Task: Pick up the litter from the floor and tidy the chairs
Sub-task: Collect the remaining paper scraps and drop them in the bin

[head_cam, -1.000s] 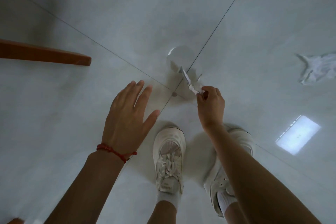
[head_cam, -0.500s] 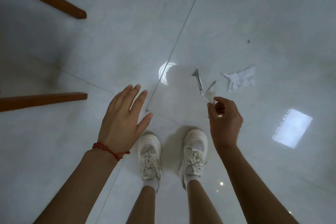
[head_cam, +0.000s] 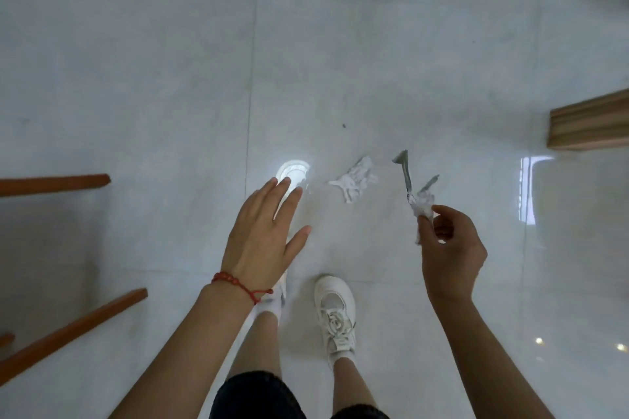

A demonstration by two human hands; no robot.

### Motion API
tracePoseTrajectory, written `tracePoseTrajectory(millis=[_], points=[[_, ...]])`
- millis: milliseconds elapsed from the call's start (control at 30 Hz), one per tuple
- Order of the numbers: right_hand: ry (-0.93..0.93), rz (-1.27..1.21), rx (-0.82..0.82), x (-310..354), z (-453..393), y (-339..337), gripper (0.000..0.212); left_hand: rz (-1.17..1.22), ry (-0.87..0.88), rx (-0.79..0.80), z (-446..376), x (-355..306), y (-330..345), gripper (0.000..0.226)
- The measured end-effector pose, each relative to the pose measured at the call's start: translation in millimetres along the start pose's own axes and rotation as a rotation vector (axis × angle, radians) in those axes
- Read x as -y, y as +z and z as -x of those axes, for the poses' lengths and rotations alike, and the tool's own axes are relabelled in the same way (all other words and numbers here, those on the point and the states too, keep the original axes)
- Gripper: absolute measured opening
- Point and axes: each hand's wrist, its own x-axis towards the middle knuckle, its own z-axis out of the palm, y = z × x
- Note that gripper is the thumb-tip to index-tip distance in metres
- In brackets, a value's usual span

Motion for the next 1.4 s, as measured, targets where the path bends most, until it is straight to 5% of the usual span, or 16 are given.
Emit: tracePoseTrajectory(millis=[367, 533, 800, 1133, 1400], points=[[0.313, -0.063, -0.334, -19, -49, -10, 0.021, -0.048, 0.397, 0.146, -125, -7, 27, 0.061], [0.372, -0.074, -0.363, -41, -49, 17, 0.019, -0.068, 0.472, 0.183, -165, -10, 64, 0.056], [0.382, -0.068, -0.299, -112, -56, 71, 0.019, -0.072, 0.394, 0.327, -213, -9, 192, 0.053], [0.311, -0.026, -0.251, -198, -73, 121, 0.017, 0.017, 0.041, 0.316, -217, 3, 320, 0.065], [0.290, -0.001, -0.209, -230, -67, 141, 0.017, 0.079, 0.183, 0.232, -220, 5, 362, 0.055]])
